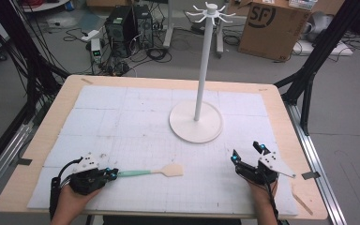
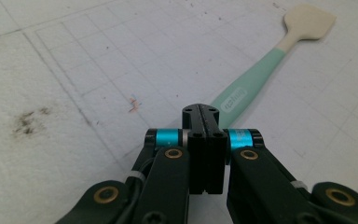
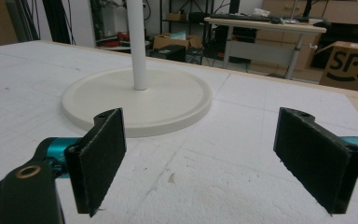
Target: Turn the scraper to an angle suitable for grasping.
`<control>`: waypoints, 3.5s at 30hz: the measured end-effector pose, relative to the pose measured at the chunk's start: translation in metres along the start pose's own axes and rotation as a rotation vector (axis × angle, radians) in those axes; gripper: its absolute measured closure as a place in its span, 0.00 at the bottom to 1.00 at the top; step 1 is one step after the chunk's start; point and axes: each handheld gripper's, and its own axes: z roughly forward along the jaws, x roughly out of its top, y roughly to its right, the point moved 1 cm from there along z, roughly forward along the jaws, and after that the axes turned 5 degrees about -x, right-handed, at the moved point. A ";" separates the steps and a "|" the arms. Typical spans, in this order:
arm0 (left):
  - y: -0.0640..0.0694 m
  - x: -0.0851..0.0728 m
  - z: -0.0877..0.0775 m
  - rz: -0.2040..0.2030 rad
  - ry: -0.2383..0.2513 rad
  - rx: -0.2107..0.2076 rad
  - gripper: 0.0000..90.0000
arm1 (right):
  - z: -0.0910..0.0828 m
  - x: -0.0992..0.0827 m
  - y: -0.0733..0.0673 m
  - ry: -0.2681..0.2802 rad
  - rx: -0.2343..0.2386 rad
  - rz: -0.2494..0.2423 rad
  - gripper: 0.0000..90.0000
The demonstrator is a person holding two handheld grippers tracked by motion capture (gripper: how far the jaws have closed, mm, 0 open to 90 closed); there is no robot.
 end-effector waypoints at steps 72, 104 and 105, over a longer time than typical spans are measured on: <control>0.000 0.032 0.023 0.015 0.205 0.216 0.42 | 0.000 0.000 0.000 -0.001 0.001 -0.004 0.18; -0.046 0.023 0.022 -0.206 0.067 0.418 0.32 | 0.000 0.000 -0.001 -0.002 0.007 -0.014 0.18; -0.046 0.024 0.024 -0.204 0.047 0.421 0.32 | 0.000 0.000 -0.001 -0.003 0.006 -0.015 0.18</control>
